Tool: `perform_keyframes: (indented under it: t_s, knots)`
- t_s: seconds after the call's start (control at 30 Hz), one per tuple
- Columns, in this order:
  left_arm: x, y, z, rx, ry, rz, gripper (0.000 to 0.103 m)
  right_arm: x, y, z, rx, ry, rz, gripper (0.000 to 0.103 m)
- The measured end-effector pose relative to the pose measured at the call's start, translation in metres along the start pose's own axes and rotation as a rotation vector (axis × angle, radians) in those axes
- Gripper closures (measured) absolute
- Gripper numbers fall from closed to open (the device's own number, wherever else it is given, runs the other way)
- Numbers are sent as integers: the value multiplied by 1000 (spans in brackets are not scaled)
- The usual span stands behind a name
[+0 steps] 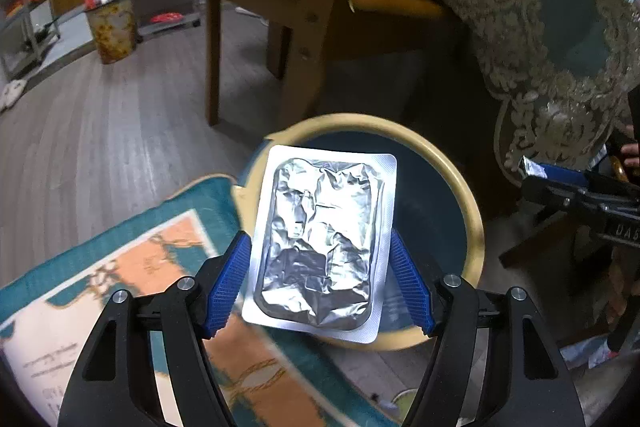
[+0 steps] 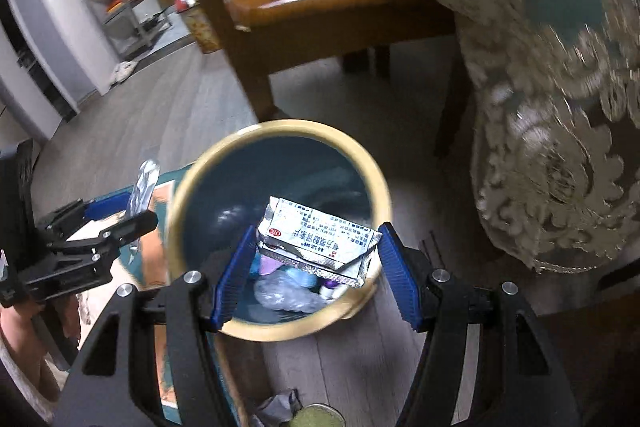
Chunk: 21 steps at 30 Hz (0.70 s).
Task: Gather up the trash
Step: 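Carry the foil pack and packet over the bin and open both grippers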
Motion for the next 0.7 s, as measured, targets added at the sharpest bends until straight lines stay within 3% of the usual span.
perform_keyframes:
  t_s: [0.2, 0.47, 0.5, 0.7]
  knots:
    - [-13, -2, 26, 17, 42, 102, 32, -12, -10, 25, 26, 8, 32, 41]
    - [-20, -12, 51, 57, 44, 176, 29, -7, -1, 59, 45, 51, 82, 41]
    - [-20, -13, 52, 59, 55, 187, 24, -6, -1, 60, 49, 58, 90, 41]
    - [-8, -17, 46, 56, 85, 200, 24, 2, 1, 68, 78, 104, 168, 41]
Point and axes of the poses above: each gripper's, at about its wrist camera, not at the fingertips, and z roughly the way its jaws point, x to its left, y to its top, the point moved 5 cm from there along z, roughly the way its jaws point, and after that the axes turned 1 degree about -y, right-handed, at the moved point
